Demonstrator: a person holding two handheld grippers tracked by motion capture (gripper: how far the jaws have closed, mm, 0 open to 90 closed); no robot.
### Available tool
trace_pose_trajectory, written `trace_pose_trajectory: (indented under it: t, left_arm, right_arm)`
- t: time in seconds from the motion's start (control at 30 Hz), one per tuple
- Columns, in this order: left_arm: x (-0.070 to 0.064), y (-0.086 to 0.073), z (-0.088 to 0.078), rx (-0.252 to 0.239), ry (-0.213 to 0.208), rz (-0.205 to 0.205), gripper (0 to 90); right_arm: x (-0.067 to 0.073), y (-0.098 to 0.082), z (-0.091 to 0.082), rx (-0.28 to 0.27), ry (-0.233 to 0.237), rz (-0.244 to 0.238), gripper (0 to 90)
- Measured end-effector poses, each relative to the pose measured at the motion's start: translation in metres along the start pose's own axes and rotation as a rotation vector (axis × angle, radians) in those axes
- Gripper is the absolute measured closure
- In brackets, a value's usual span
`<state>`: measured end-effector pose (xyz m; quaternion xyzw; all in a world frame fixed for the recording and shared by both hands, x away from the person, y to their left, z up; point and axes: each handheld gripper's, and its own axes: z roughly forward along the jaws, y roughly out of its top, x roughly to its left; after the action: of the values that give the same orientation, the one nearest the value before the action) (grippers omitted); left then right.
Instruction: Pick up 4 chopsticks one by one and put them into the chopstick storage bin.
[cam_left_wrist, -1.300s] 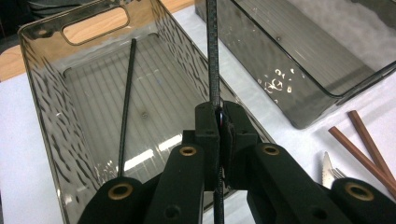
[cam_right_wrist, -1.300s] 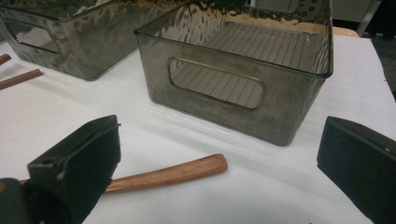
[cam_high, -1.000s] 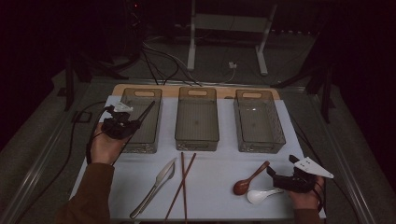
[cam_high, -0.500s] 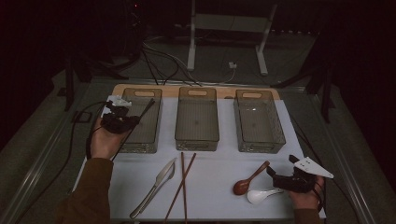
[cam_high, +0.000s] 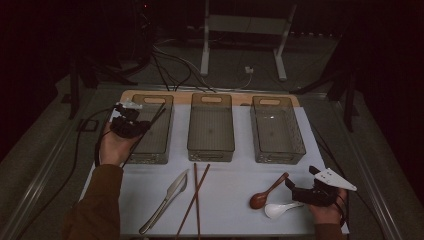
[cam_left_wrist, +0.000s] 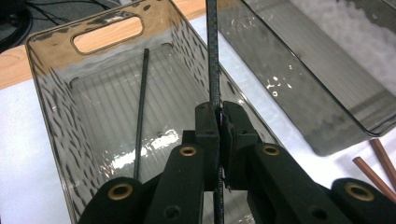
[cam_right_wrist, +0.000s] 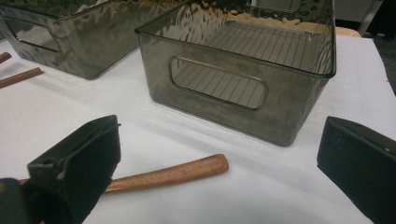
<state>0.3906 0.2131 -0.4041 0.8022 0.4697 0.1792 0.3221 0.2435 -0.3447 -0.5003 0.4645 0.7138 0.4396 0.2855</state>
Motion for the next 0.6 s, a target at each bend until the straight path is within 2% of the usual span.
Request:
trace_pose_trajectory:
  t: [0.3,0.6]
  left_arm:
    - [0.005,0.006,0.008,0.008,0.014,-0.014,87.6]
    - [0.010,0.010,0.014,0.003,0.006,-0.035,87.6]
  right_arm:
    - [0.000,0.000,0.000,0.001,0.001,-0.001,0.0]
    - [0.000,0.000,0.000,0.000,0.001,-0.002,0.0]
